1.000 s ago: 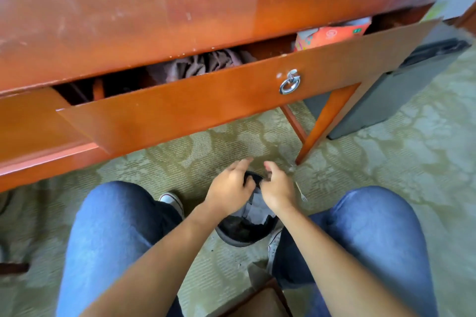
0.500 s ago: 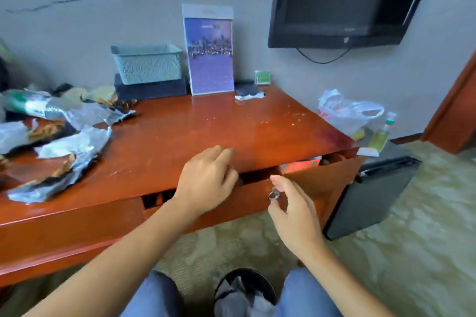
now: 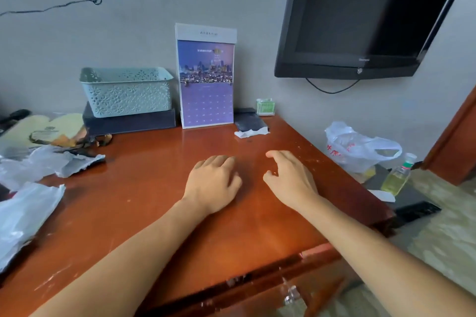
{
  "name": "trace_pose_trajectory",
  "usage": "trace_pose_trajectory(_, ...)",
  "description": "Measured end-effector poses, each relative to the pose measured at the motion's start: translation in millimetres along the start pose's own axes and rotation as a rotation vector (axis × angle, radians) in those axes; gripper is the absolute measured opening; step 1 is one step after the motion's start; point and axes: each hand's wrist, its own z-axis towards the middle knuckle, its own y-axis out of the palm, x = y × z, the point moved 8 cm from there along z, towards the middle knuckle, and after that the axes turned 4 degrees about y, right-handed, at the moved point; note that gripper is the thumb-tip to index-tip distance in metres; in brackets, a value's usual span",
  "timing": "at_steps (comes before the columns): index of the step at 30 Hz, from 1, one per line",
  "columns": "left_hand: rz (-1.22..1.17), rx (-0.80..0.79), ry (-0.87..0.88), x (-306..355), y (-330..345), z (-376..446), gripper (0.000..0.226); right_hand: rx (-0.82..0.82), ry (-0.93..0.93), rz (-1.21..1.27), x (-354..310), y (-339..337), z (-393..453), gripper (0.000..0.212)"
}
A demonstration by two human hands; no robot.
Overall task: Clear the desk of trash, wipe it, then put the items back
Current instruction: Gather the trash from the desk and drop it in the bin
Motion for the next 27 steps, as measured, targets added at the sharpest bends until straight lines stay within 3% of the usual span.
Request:
trace_pose_trajectory(5,-0.057,0.130,0.011,-5,11,2,0.053,-0.071,0.031,-0.112,-7,44,107,0.051)
trace_pose_trajectory(10,-0.094,0.121,-0.026,-9,9,3,0.056,-0.196,0.087,-0.152,-9,89,184,0.065)
trace_pose_trajectory(13,-0.105,0.127,-0.029,-8,8,2,0.055,-0.165,0.097,-0.171,-12,98,202,0.050)
trace_pose_trajectory(19,-0.139,0.145,-0.063,-8,1,-1,0.055,-0.074,0.019,-0.297,-19,81,182,0.019)
trace_pose_trajectory(22,-0.139,0.156,-0.081,-9,-3,-4,0.053,-0.066,-0.029,-0.314,-18,68,149,0.023)
trace_pose_trajectory(27,-0.119,0.116,-0.071,-5,-9,-16,0.047,-0.016,0.026,-0.007,0,41,96,0.026)
